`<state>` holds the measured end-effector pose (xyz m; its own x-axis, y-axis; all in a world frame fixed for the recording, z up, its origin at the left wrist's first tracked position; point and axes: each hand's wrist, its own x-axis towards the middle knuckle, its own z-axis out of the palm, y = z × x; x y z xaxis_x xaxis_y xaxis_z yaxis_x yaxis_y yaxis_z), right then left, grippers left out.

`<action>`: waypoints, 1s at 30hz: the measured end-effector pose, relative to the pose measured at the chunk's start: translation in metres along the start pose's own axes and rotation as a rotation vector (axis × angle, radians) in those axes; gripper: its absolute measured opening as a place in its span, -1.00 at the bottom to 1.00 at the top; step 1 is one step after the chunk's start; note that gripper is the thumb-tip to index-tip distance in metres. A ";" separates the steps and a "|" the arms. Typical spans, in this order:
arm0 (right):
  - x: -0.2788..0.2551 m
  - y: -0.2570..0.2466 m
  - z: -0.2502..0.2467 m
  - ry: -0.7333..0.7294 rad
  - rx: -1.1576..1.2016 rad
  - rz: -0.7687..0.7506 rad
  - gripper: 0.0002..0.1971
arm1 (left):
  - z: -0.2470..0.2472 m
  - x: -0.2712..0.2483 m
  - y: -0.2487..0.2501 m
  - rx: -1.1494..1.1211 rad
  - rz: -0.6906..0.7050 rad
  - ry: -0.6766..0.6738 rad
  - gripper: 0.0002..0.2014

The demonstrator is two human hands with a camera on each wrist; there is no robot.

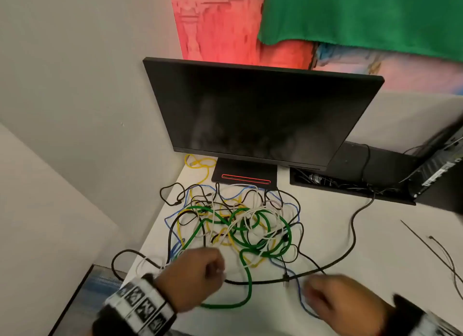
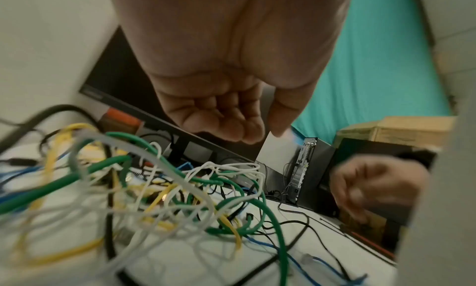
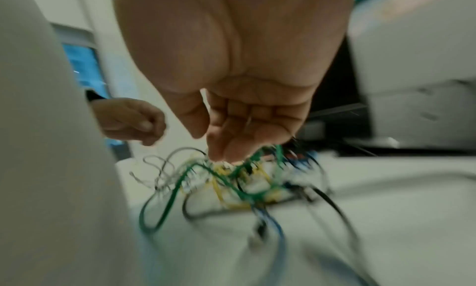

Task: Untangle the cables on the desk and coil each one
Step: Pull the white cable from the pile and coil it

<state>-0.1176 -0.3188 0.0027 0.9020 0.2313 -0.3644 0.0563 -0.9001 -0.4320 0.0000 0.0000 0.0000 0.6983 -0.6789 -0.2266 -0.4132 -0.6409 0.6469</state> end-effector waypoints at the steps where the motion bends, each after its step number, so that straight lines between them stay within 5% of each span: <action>1: 0.025 -0.026 0.002 0.062 -0.019 -0.087 -0.79 | 0.004 0.012 -0.002 0.058 0.020 0.059 -0.83; 3: 0.061 -0.059 0.001 0.208 -0.154 -0.252 -0.76 | 0.013 0.035 0.004 0.369 0.004 -0.027 -0.61; 5: 0.092 -0.084 0.005 0.206 -0.317 -0.305 -0.72 | 0.026 0.050 0.010 0.646 -0.045 -0.186 -0.60; 7: 0.112 -0.089 0.003 0.156 -0.453 -0.258 -0.69 | 0.028 0.055 0.006 0.614 -0.085 -0.131 -0.67; 9: 0.117 -0.086 0.001 0.121 -0.443 -0.205 -0.68 | 0.018 0.055 0.002 0.355 -0.070 0.020 -0.74; 11: 0.116 -0.080 -0.014 0.187 -0.253 -0.210 -0.70 | -0.003 0.053 0.002 0.121 -0.029 0.171 -0.82; 13: 0.107 -0.081 -0.043 0.301 0.015 -0.254 -0.67 | -0.022 0.049 0.006 0.033 -0.018 0.178 -0.83; 16: 0.087 -0.080 -0.101 0.673 0.342 -0.334 -0.70 | -0.044 0.047 0.005 0.070 0.013 0.122 -0.91; 19: 0.063 -0.064 -0.150 1.040 0.589 -0.404 -0.77 | -0.064 0.045 -0.010 0.128 -0.033 0.247 -0.95; 21: 0.049 -0.043 -0.167 1.147 0.850 -0.422 -0.74 | -0.076 0.044 -0.021 0.170 -0.138 0.302 -0.93; 24: 0.040 -0.004 -0.167 1.097 0.934 -0.165 -0.73 | -0.088 0.044 -0.023 0.203 -0.211 0.327 -0.82; 27: 0.035 0.023 -0.154 0.799 0.302 0.392 -0.92 | -0.089 0.048 -0.004 0.129 -0.097 0.379 -0.80; 28: 0.035 0.019 -0.151 0.747 0.140 0.484 -0.76 | -0.089 0.050 0.006 0.135 -0.052 0.396 -0.81; 30: 0.040 -0.009 -0.142 0.821 0.064 0.321 -0.46 | -0.090 0.057 0.032 0.121 0.035 0.401 -0.79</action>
<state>-0.0211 -0.3535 0.1088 0.8942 -0.3896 0.2203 -0.2547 -0.8477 -0.4653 0.0788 -0.0267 0.0730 0.8450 -0.5231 0.1109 -0.4897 -0.6736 0.5536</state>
